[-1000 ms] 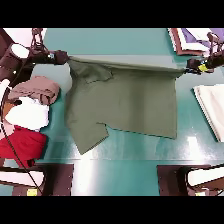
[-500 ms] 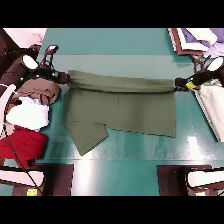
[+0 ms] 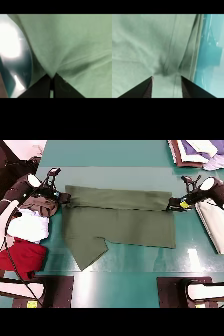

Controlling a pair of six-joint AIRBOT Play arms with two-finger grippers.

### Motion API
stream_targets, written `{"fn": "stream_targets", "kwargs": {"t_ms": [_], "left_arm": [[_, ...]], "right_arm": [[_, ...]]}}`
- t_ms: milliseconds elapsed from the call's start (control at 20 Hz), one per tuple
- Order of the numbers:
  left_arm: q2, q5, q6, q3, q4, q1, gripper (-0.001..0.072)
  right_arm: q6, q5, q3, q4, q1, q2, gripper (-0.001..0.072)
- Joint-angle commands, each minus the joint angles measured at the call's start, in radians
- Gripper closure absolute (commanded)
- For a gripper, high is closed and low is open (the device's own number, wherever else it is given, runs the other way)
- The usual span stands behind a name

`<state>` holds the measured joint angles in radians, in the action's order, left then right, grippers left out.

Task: Fold the shirts.

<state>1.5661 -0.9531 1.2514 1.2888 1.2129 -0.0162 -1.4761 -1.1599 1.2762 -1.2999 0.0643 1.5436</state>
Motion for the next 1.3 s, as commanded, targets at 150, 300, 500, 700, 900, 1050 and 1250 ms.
{"fn": "stream_targets", "kwargs": {"t_ms": [150, 300, 500, 700, 900, 1050, 1250], "left_arm": [[-0.001, -0.056, 0.016, 0.002, 0.021, 0.001, 0.0651], [0.0, 0.029, 0.016, 0.002, 0.021, 0.001, 0.065], [-0.001, 0.043, 0.024, 0.014, 0.035, 0.001, -0.0013], [-0.018, -0.202, 0.068, 0.105, 0.111, -0.06, 0.012], [-0.179, -0.299, 0.111, -0.029, 0.062, -0.16, 0.012], [-0.368, -0.292, 0.14, -0.299, -0.007, -0.166, 0.012], [-0.566, -0.258, 0.159, -0.652, -0.211, -0.165, 0.0119]], "right_arm": [[-0.001, -0.023, -0.005, 0.0, -0.073, -0.122, 0.0302], [-0.001, -0.041, -0.005, 0.0, -0.079, -0.136, 0.0302], [-0.001, -0.052, -0.005, 0.032, -0.077, -0.134, 0.0302], [0.001, -0.15, -0.005, 0.034, -0.098, -0.139, 0.0302], [0.051, -0.254, -0.03, 0.053, -0.118, -0.159, 0.0304], [0.065, -0.237, -0.106, 0.053, -0.118, -0.23, 0.0303], [0.071, -0.192, -0.203, 0.053, -0.118, -0.345, 0.0304]]}}
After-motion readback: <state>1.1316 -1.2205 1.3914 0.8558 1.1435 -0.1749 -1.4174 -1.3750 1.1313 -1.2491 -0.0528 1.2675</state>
